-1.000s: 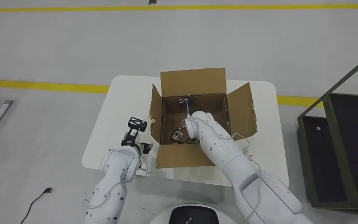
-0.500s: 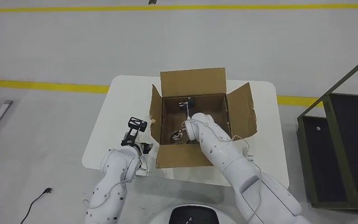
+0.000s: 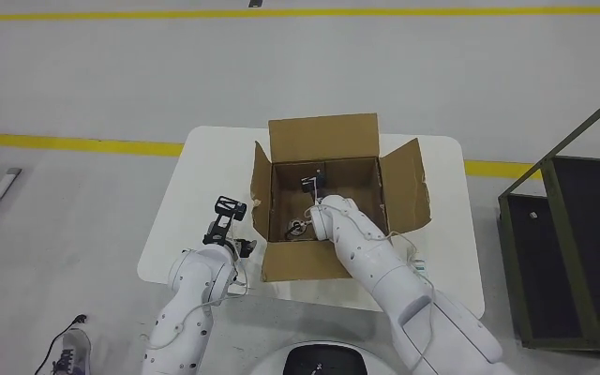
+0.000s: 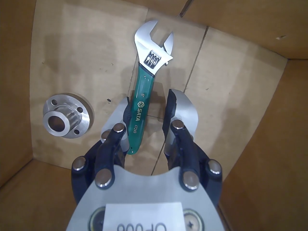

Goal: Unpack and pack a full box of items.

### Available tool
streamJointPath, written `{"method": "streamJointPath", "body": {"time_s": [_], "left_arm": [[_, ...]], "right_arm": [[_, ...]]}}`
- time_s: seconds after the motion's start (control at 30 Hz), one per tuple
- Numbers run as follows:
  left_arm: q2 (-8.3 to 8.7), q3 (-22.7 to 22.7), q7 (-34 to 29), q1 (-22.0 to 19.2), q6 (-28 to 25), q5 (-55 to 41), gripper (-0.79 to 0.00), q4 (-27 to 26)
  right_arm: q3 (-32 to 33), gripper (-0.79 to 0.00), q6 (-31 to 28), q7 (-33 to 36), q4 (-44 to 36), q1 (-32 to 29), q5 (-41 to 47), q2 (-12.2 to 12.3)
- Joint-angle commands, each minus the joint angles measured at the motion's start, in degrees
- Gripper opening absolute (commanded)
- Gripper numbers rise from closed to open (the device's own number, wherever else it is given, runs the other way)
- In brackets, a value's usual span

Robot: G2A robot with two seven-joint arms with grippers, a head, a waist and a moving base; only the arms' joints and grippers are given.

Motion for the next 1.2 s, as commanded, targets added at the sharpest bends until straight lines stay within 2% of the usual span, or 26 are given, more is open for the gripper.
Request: {"method": "streamJointPath", "body": {"time_s": [0.0,0.67,0.93,1.03,1.17], "left_arm": [[0.00,0.00,0.00,0.00,0.00,0.00,0.000,0.00],[0.00,0.00,0.00,0.00,0.00,0.00,0.000,0.00],[0.00,0.00,0.00,0.00,0.00,0.00,0.000,0.00],[0.00,0.00,0.00,0.00,0.00,0.00,0.000,0.00],[0.00,0.00,0.00,0.00,0.00,0.00,0.000,0.00]], "right_arm": [[0.12,-0.434,0.03,-0.27,0.38,0.11,0.30,-0.14],[0.44,-0.416,1.39,-2.74,4.67,1.48,2.27,-2.13],[0.29,-0.443,1.60,-2.48,6.64,2.09,2.54,-2.90],[0.30,-0.480,1.69,-2.44,7.22,2.29,2.64,-3.10],[0.32,-0.600,1.82,-2.40,7.79,2.53,2.72,-3.32]]}}
